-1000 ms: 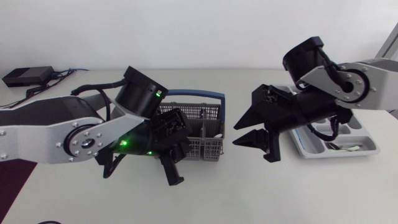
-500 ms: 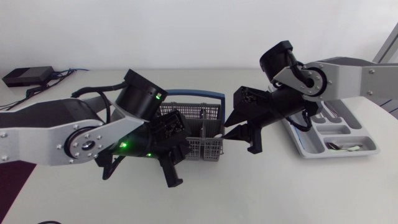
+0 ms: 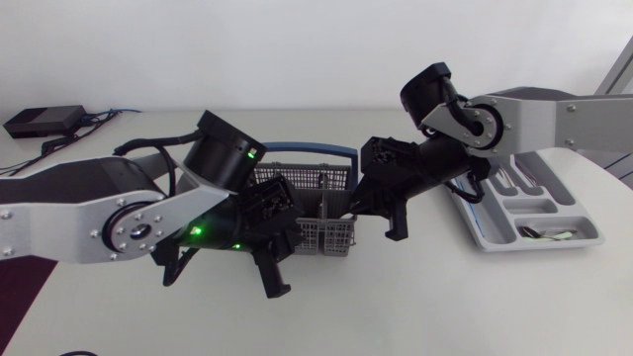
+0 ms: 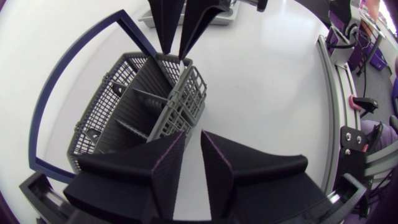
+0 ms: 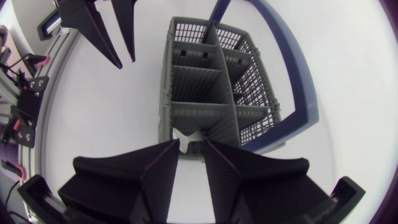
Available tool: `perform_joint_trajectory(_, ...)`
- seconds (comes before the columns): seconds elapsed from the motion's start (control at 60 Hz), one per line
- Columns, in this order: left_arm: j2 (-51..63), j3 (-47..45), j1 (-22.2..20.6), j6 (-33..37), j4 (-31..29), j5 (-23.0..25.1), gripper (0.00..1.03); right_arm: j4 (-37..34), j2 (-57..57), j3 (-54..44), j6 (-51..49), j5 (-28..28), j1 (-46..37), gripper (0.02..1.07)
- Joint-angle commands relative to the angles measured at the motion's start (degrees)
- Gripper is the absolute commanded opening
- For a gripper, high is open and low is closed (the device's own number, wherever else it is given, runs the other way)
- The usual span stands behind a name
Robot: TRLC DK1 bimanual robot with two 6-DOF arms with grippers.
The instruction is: Unload the cutlery basket into the drawer organizer.
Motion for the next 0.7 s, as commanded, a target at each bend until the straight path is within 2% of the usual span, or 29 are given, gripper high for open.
perform_joint_trajectory(0.0, -0.01, -1.8, -0.02, 1.24, -0.28, 0.32, 0.22, 0.35, 1.24, 0.81, -1.52, 0.74, 0.69, 0.32)
perform_joint_trajectory(0.25, -0.36, -2.07, 0.16, 1.33, -0.28, 0.76, 0.22, -0.35, 1.41, 0.46, -2.22, 1.26, 1.3, 0.32)
perform_joint_trajectory(0.683, -0.71, -2.24, 0.16, 1.33, -0.28, 1.38, 0.22, -0.53, 3.87, 0.9, -5.3, 7.59, 3.94, 0.32)
